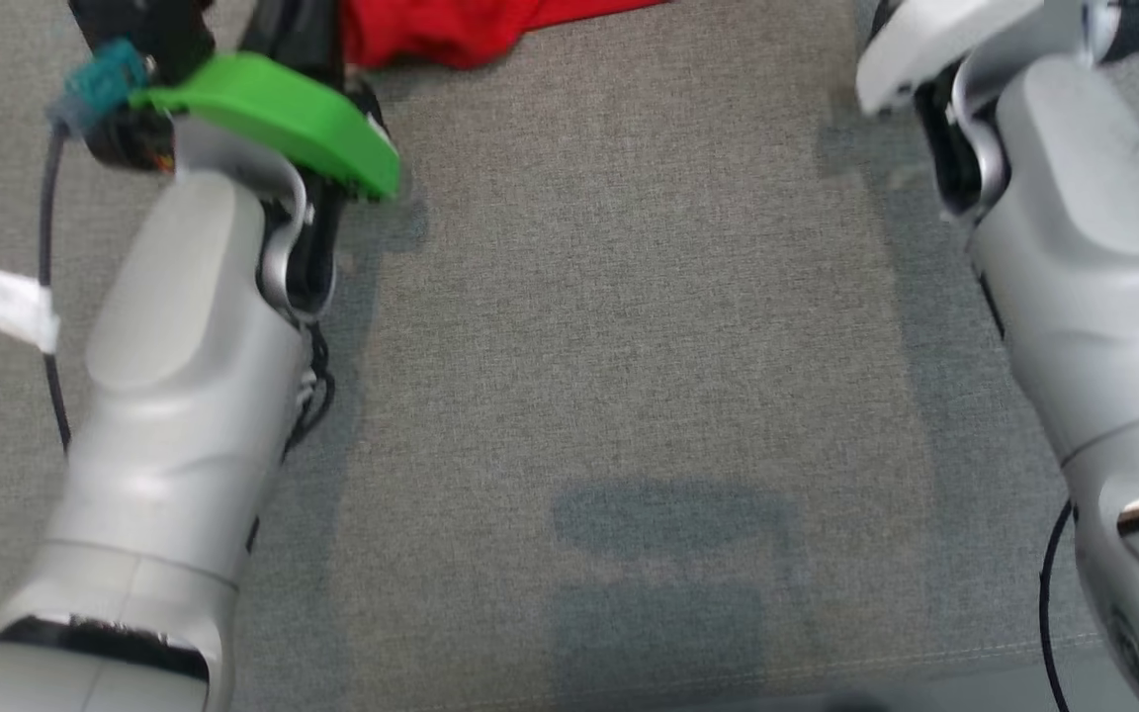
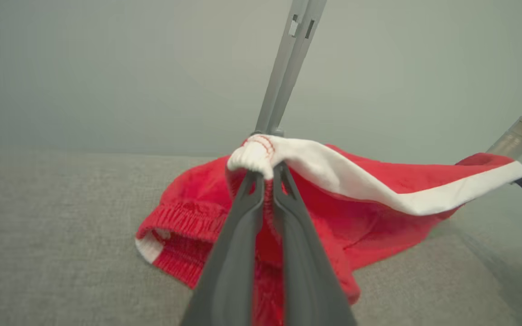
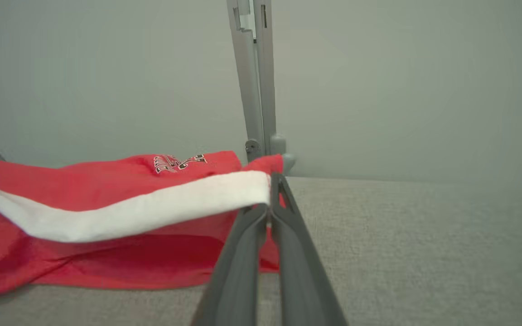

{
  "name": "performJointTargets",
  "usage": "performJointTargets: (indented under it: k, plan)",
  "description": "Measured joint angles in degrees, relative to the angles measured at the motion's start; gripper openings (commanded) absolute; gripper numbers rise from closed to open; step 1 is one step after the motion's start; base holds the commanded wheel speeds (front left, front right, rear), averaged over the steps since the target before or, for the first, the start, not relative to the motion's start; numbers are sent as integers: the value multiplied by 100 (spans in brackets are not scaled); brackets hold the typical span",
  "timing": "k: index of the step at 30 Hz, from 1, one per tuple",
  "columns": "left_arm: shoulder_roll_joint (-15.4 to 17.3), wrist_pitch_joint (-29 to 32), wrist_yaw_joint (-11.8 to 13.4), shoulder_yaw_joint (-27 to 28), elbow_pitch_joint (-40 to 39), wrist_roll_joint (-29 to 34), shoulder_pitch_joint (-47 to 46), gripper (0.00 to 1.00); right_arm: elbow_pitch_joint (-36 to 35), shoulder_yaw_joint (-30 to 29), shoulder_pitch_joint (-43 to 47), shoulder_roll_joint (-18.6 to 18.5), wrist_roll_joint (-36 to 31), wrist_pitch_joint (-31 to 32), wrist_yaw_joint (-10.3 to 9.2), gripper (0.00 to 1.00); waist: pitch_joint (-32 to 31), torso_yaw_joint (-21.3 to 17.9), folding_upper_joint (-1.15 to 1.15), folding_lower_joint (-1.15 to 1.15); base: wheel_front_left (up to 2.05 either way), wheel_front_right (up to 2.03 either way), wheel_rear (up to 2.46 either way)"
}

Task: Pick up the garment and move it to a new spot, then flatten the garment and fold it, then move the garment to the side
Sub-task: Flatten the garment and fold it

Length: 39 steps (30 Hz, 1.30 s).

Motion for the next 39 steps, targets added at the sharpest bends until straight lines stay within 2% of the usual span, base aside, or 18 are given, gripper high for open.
performJointTargets:
  k: [4,9,10,12,19,24,32,36,39]
  plan:
    - [-19,0,0,-32,-370,-153,857,0,-416,209,990,-76,339,-38,0,0,-43,8,0,0,0,0,0]
    - [107,0,0,4,-1128,-75,1820,0,-1614,120,2339,-269,486,-44,1,0,-151,7,0,0,0,0,0]
    - [168,0,0,-23,-1423,-31,2220,0,-2113,-70,2915,-304,517,-44,0,0,-229,11,0,0,0,0,0]
    - [267,0,0,-70,-1741,-18,2568,0,-2560,-223,3442,-344,486,-44,1,0,-321,9,0,0,0,0,0]
    - [732,0,0,-393,-2613,544,3646,0,-3627,-557,5070,-298,327,-43,1,0,-742,-6,0,0,0,0,0]
    - [890,0,98,-410,-3109,762,4376,0,-4246,-743,5924,-129,249,170,1,0,-1017,-30,0,0,0,0,0]
    - [1185,213,606,-381,-4125,760,5721,0,-5747,-1087,7484,213,16,987,1,0,-1544,-116,0,0,0,0,0]
    - [1308,471,898,-331,-4735,712,6239,0,-6370,-1299,7998,281,-175,1437,1,0,-1707,-180,0,-1,0,0,0]
    - [1397,679,1026,-343,-5122,647,6516,0,-6727,-1484,8194,300,-296,1672,2,0,-1758,-197,0,-1,0,0,0]
